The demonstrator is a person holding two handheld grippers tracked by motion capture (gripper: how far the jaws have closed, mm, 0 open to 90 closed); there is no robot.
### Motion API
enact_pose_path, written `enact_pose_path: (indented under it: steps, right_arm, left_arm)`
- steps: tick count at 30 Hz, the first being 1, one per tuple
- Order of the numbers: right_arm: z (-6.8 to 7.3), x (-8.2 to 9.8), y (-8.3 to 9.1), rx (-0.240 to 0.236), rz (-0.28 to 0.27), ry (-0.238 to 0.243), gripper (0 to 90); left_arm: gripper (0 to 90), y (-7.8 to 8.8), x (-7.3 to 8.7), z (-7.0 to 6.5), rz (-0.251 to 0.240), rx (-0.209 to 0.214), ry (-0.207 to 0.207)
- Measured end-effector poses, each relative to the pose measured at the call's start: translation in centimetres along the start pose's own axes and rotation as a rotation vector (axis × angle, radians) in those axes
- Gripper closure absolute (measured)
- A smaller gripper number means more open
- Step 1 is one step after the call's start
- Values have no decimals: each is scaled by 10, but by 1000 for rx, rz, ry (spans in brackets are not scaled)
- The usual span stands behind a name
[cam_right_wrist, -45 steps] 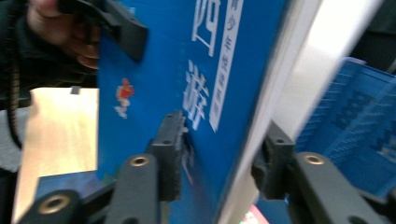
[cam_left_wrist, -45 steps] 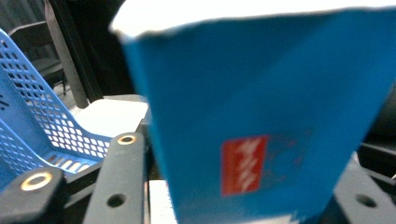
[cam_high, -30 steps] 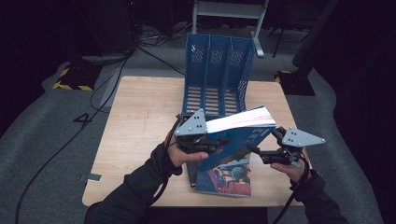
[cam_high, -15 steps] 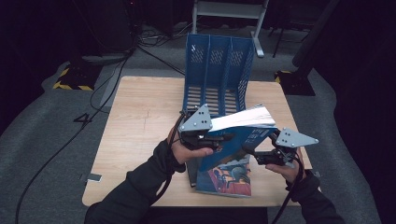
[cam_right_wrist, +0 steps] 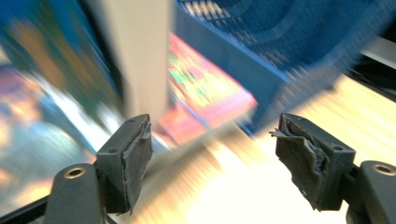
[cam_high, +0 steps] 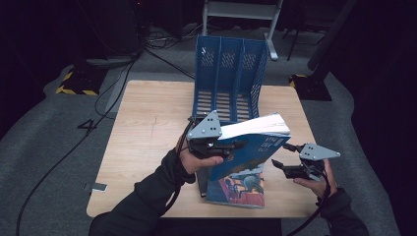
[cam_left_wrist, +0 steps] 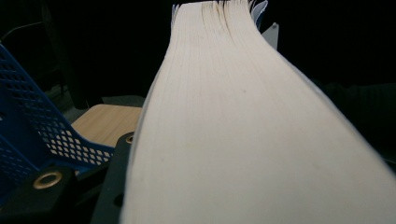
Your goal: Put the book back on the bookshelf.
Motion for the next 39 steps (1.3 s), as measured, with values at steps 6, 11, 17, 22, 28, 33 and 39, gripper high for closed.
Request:
enact_pose_path:
  steps: [6,11,17,22,28,33,39]
  right_arm:
    - [-20,42,-16,49,129,-51,270]
    - [-26,60,-22,29,168,-115,250]
    - [-26,73,-24,36,190,-151,231]
    - [-26,79,-28,33,219,-170,227]
    - [-29,83,-31,24,217,-203,214]
    - [-31,84,-31,22,219,-212,207]
    - [-33,85,-31,21,224,-230,203]
  left_arm:
    - [595,0,0,0,-2,1,1]
    - [595,0,0,0,-1,-2,1]
    - [596,0,0,0,-5,-2,6]
    - [598,-1,-1,-1,-2,-3,9]
    - [603,-3,-3,1,4,-21,26]
    - [607,-8,-9,7,20,-44,57]
    - [608,-14,-22,11,48,-40,62]
Point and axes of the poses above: each handheld gripper's, and its own axes: y roughly backward along the jaws, x roughly out of its underside, z roughly to its left, the point moved 2 cm from there along -y, roughly forward along the jaws, and after that the axes turned 4 degrees about z, right-handed, at the moved point
